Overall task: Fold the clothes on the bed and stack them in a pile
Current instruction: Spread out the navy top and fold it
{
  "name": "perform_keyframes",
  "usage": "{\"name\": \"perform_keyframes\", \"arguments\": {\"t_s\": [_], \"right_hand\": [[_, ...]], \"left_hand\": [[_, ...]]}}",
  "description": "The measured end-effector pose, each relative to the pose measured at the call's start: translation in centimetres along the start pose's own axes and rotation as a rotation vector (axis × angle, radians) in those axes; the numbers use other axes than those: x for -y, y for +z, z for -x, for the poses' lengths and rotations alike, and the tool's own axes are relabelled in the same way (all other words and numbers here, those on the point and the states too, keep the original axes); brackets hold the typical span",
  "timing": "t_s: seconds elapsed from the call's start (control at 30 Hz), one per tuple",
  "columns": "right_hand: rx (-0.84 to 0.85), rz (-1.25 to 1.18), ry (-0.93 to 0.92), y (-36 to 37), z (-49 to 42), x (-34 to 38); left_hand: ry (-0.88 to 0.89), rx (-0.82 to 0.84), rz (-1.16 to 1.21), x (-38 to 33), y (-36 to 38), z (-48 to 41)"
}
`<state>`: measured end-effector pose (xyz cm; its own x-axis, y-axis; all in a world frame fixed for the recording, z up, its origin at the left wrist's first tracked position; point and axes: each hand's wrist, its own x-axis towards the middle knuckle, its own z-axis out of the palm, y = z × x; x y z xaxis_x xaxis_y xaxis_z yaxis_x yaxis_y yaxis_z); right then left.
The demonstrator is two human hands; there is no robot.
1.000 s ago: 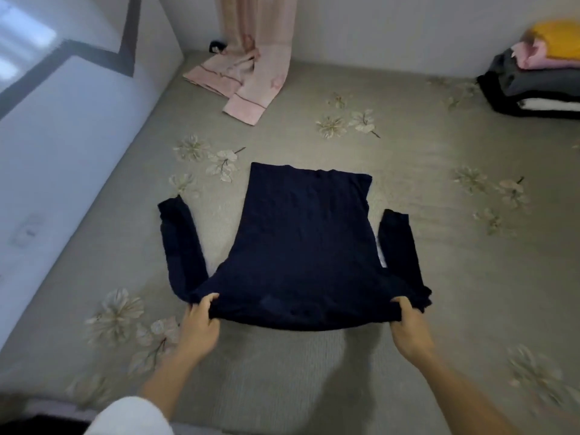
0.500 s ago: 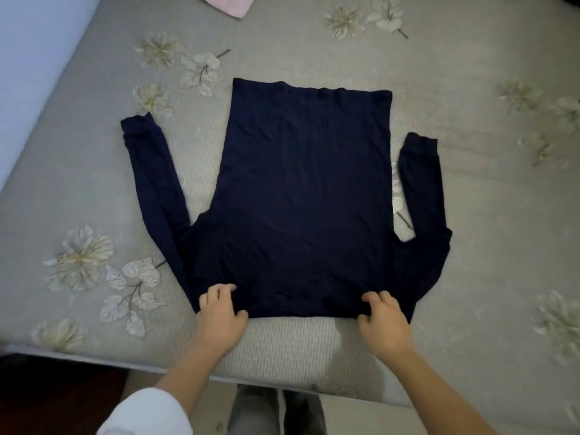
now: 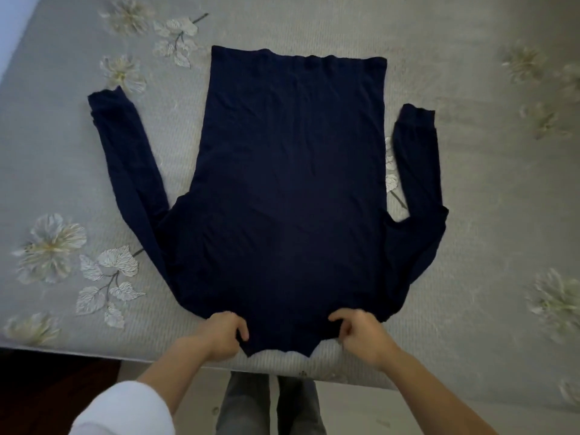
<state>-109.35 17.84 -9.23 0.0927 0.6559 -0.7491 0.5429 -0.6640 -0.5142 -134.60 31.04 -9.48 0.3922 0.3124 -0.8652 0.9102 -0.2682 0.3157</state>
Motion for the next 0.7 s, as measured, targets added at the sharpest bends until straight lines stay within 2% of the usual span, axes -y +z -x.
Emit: {"name": "perform_keyframes", "arguments": {"t_s": [0.03,0.1,0.17,0.2,0.37,0.47,0.57,0.6,0.7], "right_hand": [[-0.141,-0.157,0.042,-1.0,0.2,-0.3],[-0.42,-0.44,0.114,-3.5,0.1,-1.4],[-0.619,-0.572,0.177,-6.3,-0.4,-2.7],[-0.688,-0.601,0.216,-7.6,-0.7,-3.5],[-0.902,-0.633,0.409,-12.3,-4.3,-7.8],[-0.926,-0.616,0.339,-13.9,-6.7,-8.5],[-0.86,-0.585,0.299,-14.7,-8.2,-8.6],[-0.883,-0.66,0.295,-15.0,-8.2,-8.9],[-1.076,-1.137,0.281,-15.3,-6.3,-10.7]], "left_hand": [[0.001,-0.07,0.082,-0.6,-0.2,-0.3],[0.043,-0.331,0.151,-2.6,-0.6,-1.7],[0.136,-0.575,0.11,-5.6,-0.4,-3.5],[0.189,-0.634,0.087,-7.3,-0.1,-4.4],[0.431,-0.582,-0.114,-14.8,2.3,-9.7],[0.511,-0.549,-0.199,-17.4,3.6,-12.4],[0.473,-0.531,-0.311,-18.2,4.6,-13.8],[0.456,-0.535,-0.346,-18.3,4.8,-13.9],[0.432,-0.492,-0.342,-18.3,4.9,-13.9]]}}
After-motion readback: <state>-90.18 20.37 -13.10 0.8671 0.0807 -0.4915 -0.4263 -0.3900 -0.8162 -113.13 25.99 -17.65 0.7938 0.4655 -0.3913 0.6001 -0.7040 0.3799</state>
